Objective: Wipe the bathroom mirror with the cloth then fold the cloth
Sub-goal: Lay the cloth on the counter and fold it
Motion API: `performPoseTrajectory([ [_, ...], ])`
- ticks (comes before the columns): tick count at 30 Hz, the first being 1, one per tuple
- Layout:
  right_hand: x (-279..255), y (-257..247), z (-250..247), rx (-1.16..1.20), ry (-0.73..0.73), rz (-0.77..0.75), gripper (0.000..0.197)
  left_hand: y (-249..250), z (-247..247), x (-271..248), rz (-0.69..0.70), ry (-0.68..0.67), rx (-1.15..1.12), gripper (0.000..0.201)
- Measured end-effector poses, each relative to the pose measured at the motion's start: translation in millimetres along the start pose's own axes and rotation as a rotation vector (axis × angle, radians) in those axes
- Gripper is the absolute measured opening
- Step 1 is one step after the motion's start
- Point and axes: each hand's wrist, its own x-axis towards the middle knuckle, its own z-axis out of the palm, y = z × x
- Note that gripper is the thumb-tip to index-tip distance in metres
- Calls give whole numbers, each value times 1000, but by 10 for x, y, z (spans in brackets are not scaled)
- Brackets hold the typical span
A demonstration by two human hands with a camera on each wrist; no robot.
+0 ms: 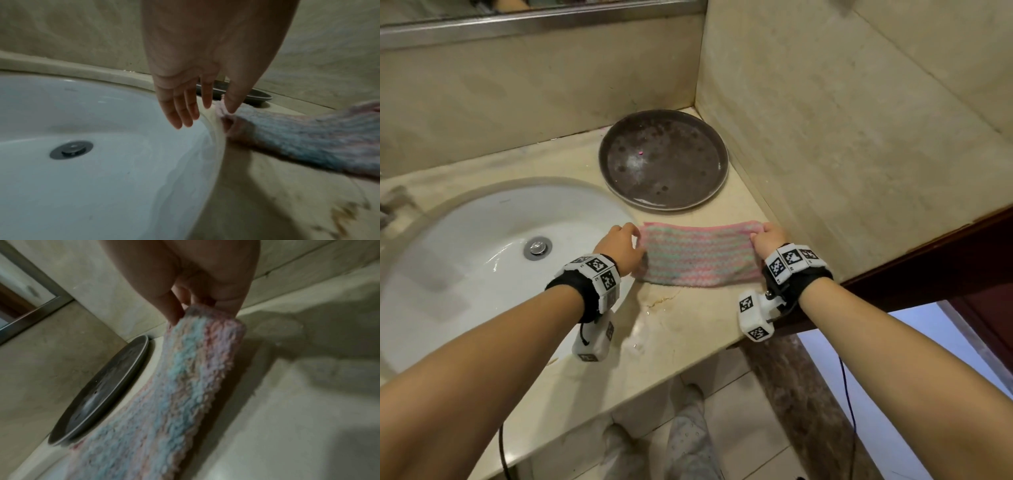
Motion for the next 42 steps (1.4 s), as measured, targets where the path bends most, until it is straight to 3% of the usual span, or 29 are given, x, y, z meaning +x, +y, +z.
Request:
performPoseTrajectory([
  [4,-20,16,-155,21,12,-17,27,13,100,35,-76,-78,-57,48],
  [7,-108,-116,-127,35,-26,-7,15,30,114,46,-61,-27,-65,48],
  [10,-212,-413,15,188,-160,102,17,0,51,35,-14,54,-103,41],
  [13,-334,-744,293,310,-351,107,25,-35,-31,11,36,133,-223,27],
  [18,-537,-966,722,369,-544,188,23,-41,-48,-60,19,10,-533,14],
  [20,-520,-933,776,356,-508,173,26,-71,-24,-54,-7,-38,-531,18],
  [22,-405,-862,731,346,-355,146,27,-109,-4,-28,-17,-58,-434,27],
  [25,-194,-744,614,62,-125,37,18,-117,17,4,-36,-74,-312,37],
  [28,-105,-560,447,-128,-54,77,20,-63,41,28,-80,-51,-318,35],
  [32,-189,-411,430,38,-276,192,24,79,43,73,-204,-25,-219,27],
  [38,-226,-448,640,98,-277,208,37,205,40,135,-279,-155,-203,25],
  [42,-200,-556,705,142,-417,122,32,124,25,175,-296,-164,-248,18],
])
